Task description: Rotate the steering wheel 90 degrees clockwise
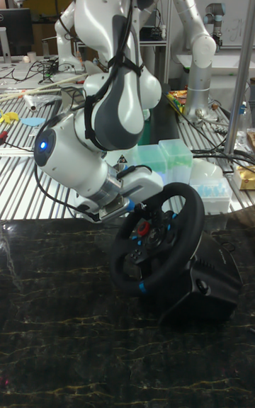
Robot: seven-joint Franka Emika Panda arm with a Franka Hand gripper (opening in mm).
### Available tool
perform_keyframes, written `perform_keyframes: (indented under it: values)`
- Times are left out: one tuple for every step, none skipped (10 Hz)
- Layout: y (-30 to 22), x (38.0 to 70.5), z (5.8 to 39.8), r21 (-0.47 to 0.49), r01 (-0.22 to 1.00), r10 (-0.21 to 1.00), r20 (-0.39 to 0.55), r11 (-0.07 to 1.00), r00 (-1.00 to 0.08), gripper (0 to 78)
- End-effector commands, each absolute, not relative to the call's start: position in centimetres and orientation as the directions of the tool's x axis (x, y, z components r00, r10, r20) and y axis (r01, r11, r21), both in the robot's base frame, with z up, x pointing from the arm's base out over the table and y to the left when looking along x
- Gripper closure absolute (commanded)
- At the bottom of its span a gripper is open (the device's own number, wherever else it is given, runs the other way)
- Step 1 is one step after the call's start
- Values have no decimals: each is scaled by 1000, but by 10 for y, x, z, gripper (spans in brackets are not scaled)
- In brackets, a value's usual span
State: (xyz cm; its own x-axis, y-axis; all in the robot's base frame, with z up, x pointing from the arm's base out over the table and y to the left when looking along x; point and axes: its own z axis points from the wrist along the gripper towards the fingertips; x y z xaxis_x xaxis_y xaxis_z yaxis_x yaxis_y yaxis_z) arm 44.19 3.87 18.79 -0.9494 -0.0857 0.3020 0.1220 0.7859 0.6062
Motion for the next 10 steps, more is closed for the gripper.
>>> perform_keyframes:
  values:
    - [40, 443, 193, 610, 126, -78, 297, 783, -952, 776]
    - [41, 443, 196, 614, 129, -76, 297, 779, -952, 776]
    - [42, 443, 197, 618, 132, -74, 297, 775, -952, 776]
    - [43, 443, 197, 624, 136, -70, 295, 770, -953, 776]
    - [44, 443, 198, 631, 141, -66, 294, 763, -954, 776]
    - [45, 443, 199, 638, 150, -60, 295, 755, -953, 776]
    - [47, 442, 200, 651, 160, -53, 295, 742, -954, 776]
    - [49, 442, 202, 668, 175, -45, 298, 723, -954, 776]
    - [49, 442, 203, 671, 179, -42, 299, 719, -953, 776]
    - [52, 442, 205, 672, 188, -33, 301, 716, -953, 776]
